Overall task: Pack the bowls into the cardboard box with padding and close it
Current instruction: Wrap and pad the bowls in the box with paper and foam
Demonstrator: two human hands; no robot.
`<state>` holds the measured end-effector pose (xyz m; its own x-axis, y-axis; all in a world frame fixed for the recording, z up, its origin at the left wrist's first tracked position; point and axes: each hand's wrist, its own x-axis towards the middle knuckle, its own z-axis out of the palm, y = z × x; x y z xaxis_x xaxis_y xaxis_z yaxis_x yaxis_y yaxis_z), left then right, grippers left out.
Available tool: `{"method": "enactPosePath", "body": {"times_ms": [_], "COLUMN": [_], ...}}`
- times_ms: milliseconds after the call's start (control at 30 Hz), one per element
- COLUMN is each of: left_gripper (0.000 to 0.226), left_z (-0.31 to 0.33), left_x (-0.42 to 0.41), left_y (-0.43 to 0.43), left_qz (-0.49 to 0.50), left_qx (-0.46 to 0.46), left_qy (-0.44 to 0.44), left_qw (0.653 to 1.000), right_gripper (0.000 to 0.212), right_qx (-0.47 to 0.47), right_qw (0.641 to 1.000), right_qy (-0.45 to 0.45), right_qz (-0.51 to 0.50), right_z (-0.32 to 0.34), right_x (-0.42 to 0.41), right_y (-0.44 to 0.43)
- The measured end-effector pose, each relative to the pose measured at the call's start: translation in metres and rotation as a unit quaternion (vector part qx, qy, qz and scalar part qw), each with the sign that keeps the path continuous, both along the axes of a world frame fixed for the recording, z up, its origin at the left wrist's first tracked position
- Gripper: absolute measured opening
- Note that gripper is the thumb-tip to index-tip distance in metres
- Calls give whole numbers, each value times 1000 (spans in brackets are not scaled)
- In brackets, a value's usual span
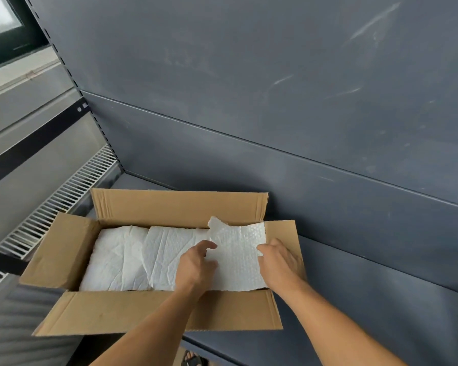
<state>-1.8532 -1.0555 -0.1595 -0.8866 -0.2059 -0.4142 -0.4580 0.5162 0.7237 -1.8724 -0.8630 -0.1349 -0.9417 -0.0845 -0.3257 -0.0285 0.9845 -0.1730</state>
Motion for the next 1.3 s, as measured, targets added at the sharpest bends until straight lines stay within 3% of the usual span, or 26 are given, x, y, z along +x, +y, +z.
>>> {"method": "enactPosePath", "body": {"times_ms": [167,333,433,533,667,867,1133,1300], "left_gripper": [35,54,70,87,106,117,116,105], "left_z": [-3,-6,-5,-6,-14,-25,-26,-24], "left_x": [-3,-5,-9,-14,-16,-20,-22,-18], "left_y": [-3,-5,-3,0,1,2,4,4], "left_qz": [-108,-219,-298,-342,-344,-339,-348,-356], "left_qx": [-119,-212,-233,-260,-290,-313,-305,-281], "left_qy": [5,80,81,52,16,-3,-13,-5], "left_qw": [987,949,922,902,893,887,886,891], "right_gripper": [25,21,41,64,75,83,103,105], "right_qx": [106,118,73,96,117,147,112,145], "right_qw": [993,989,988,977,972,972,968,962], "right_qy": [-14,25,9,-38,-46,-43,-77,-92], "right_qz": [54,85,137,188,200,180,209,214], "right_z": [6,6,3,-1,-5,-8,-10,-17], "right_x": [-1,-2,-3,-2,-3,-3,-14,-19], "right_y": [-9,-15,-17,-16,-15,-22,-27,-25]}}
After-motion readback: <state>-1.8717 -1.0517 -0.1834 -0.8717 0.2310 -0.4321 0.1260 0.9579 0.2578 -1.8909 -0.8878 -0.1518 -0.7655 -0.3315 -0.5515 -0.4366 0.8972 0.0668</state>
